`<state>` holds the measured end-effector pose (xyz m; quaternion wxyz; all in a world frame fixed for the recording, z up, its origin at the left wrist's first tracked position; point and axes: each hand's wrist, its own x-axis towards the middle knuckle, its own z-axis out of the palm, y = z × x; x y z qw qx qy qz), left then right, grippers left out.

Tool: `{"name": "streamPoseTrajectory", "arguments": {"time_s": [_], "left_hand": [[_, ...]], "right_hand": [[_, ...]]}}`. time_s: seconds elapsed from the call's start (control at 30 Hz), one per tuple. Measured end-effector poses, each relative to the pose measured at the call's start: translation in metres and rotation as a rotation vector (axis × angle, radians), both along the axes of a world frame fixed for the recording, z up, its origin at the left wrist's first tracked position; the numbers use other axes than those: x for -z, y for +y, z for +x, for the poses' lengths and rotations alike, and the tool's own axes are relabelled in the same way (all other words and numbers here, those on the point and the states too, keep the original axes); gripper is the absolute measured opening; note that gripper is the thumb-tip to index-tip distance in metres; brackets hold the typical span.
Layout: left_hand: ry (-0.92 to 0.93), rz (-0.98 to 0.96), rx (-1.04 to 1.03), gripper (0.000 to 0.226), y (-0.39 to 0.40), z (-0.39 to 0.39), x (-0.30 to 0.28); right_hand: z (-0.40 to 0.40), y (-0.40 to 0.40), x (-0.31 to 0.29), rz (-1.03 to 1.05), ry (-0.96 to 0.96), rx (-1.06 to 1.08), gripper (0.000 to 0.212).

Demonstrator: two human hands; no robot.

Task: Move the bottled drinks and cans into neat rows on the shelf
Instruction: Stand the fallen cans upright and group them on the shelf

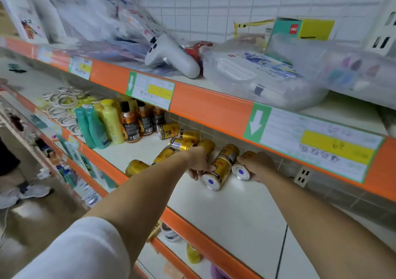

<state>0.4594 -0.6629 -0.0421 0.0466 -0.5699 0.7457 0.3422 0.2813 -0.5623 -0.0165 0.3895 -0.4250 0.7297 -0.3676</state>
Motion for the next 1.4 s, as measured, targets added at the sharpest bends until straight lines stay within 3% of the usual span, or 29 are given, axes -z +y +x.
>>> {"name": "streamPoseTrajectory", "arguments": {"time_s": [0.2,0.33,0.47,0.57,0.87,1.13,1.4], "left_hand": [[-0.040,0.097,0.048,0.045,-0.007,-0.003,-0.002],[0.041,0.227,0.008,0.049,-0.005,-0.011,0.001],[0.121,0.306,-0.039,0.056,-0.003,-0.018,0.008],[0.143,0.319,-0.052,0.062,-0.001,-0.021,0.011],[0.211,0.412,-0.099,0.061,0.000,-0.027,0.014],[0.312,0.343,-0.122,0.040,0.005,-0.022,0.021],[0.374,0.295,-0.074,0.047,0.016,-0.006,0.026]], "right_hand": [[0.005,0.000,-0.004,0.046,-0.008,-0.005,0.036],[0.007,-0.001,-0.006,0.054,-0.085,0.027,0.036],[0.004,0.000,-0.003,0.081,-0.232,0.061,0.010],[-0.002,-0.007,0.004,0.088,-0.306,0.079,0.027],[-0.031,-0.037,0.041,0.128,-0.481,0.064,0.015],[-0.042,-0.037,0.054,0.120,-0.589,0.107,0.007],[-0.041,-0.039,0.053,0.118,-0.571,0.188,0.012]]}}
